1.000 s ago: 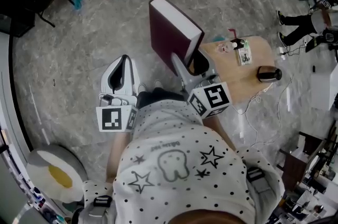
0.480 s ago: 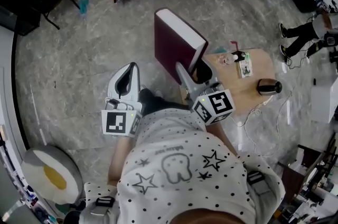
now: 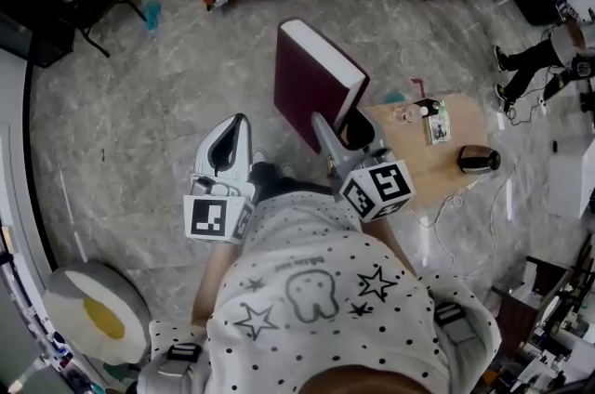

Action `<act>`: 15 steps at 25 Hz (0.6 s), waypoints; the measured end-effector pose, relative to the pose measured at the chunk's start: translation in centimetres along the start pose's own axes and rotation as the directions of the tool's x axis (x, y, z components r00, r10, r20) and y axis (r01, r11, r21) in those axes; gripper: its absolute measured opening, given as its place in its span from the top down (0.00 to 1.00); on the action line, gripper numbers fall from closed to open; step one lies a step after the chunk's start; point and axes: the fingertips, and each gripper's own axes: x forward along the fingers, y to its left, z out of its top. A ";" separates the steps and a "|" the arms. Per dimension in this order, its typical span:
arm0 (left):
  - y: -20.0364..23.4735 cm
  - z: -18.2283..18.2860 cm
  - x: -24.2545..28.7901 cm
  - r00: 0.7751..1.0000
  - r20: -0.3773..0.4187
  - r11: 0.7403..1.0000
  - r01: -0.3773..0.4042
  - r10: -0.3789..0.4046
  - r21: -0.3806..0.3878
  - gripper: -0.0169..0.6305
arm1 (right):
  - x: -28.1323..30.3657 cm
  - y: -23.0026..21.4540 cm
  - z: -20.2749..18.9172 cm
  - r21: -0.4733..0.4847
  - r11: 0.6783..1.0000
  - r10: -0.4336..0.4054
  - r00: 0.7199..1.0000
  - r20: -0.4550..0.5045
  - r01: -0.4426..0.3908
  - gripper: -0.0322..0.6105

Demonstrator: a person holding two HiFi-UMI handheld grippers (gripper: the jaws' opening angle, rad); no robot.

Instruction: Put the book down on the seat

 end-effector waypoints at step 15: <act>4.6 3.4 2.0 1.000 0.006 1.000 0.021 -0.021 0.002 0.98 | 4.3 1.5 2.8 0.016 0.999 -0.031 0.999 0.028 0.031 0.60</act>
